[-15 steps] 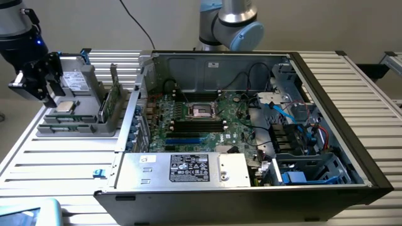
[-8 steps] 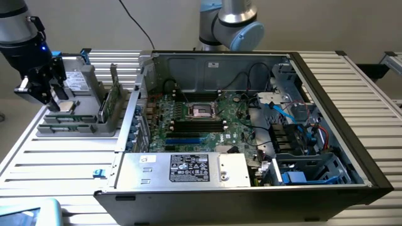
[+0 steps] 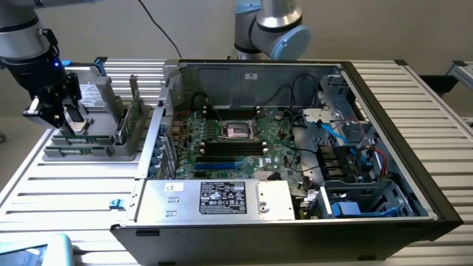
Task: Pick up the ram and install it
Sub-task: 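Pick up the ram and move it above insertion slot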
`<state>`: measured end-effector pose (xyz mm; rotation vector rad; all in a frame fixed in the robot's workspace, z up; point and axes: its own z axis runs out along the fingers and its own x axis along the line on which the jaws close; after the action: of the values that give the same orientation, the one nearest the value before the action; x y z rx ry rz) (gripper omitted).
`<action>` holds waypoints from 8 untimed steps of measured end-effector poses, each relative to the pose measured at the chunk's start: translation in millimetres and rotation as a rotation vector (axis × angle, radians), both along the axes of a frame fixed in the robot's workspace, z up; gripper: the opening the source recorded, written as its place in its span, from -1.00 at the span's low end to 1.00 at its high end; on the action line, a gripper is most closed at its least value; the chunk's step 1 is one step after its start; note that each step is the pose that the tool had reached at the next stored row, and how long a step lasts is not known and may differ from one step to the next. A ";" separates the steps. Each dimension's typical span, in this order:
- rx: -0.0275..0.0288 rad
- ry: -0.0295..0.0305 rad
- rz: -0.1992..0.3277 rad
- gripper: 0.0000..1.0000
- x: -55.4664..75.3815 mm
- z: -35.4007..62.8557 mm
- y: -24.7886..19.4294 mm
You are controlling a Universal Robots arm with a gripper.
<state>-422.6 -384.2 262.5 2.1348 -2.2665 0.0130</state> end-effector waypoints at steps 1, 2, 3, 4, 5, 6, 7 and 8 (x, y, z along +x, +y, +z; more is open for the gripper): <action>-0.0001 0.0002 0.000 -0.03 0.0 -1.7 0.0; -0.0001 0.0001 0.000 -0.03 0.0 -3.5 0.0; 0.0000 0.0000 0.000 -0.03 0.0 -5.4 0.0; 0.0000 0.0000 0.000 -0.03 0.1 -7.2 -0.1; 0.0000 0.0001 0.000 -0.03 0.1 -9.1 -0.2; 0.0000 0.0000 0.000 -0.03 0.1 -10.9 -0.4; 0.0000 0.0000 0.000 -0.03 0.2 -12.7 -0.8; 0.0000 0.0001 0.000 -0.03 0.1 -14.5 -1.4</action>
<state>-422.5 -385.6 248.0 2.1349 -2.2663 0.0129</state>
